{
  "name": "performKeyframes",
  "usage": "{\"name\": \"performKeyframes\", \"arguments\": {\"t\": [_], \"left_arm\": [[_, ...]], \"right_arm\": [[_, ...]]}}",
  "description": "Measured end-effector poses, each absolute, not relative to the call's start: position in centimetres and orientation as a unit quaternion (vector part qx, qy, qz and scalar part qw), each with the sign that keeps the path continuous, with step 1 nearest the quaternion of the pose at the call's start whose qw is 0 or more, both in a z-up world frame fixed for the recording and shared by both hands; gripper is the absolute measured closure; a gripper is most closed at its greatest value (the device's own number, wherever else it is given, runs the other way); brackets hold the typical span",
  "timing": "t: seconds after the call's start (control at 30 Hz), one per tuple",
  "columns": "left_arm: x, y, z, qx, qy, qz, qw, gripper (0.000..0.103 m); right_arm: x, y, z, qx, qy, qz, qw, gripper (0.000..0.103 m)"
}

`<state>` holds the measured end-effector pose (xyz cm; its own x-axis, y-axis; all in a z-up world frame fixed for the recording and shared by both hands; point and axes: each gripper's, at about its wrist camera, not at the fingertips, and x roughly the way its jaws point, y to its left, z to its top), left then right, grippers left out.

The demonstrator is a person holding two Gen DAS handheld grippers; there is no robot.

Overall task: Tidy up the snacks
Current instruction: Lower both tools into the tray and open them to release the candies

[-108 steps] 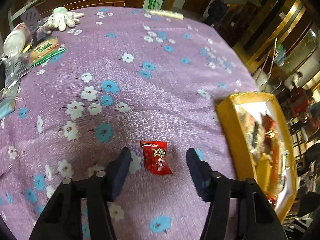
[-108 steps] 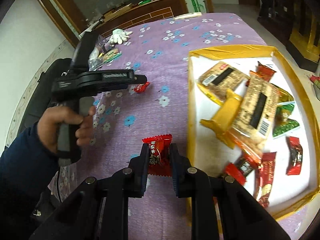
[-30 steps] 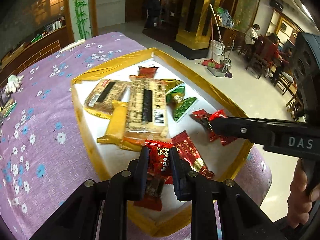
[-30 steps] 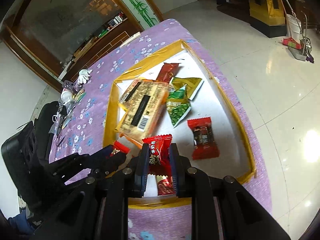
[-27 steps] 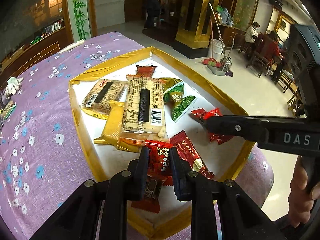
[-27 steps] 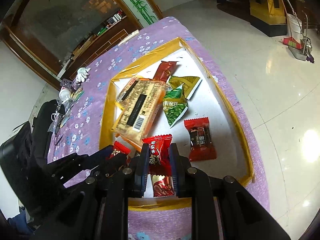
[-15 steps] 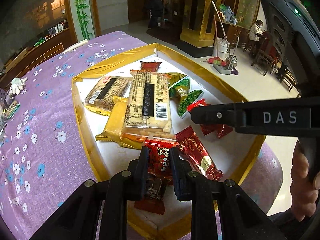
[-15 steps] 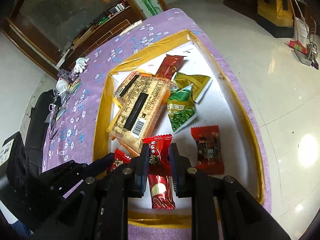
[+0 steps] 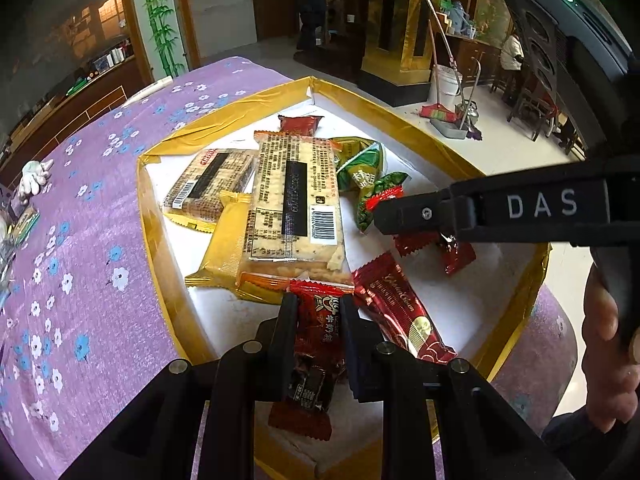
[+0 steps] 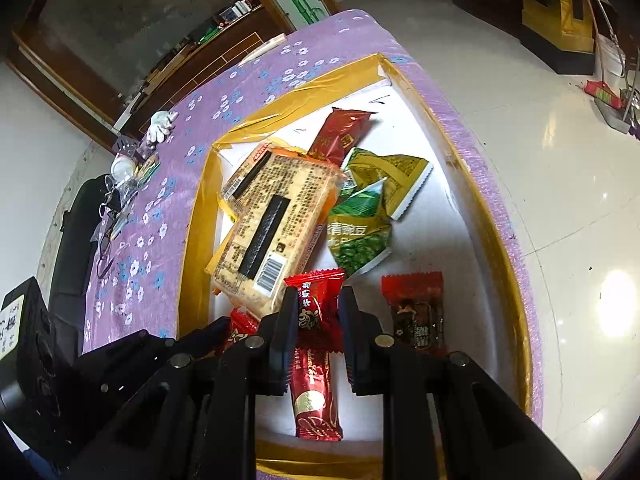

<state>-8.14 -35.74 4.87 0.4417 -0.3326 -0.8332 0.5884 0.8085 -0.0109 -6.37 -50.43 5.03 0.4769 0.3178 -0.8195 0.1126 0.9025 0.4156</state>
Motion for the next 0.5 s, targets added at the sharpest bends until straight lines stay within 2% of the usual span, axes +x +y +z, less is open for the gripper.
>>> {"name": "performKeyframes", "arguments": {"t": [0.5], "left_arm": [[-8.31, -36.67, 4.59, 0.162, 0.454, -0.285, 0.828, 0.082]], "right_arm": [[-6.73, -51.07, 4.85, 0.224, 0.505, 0.056, 0.832, 0.083]]}}
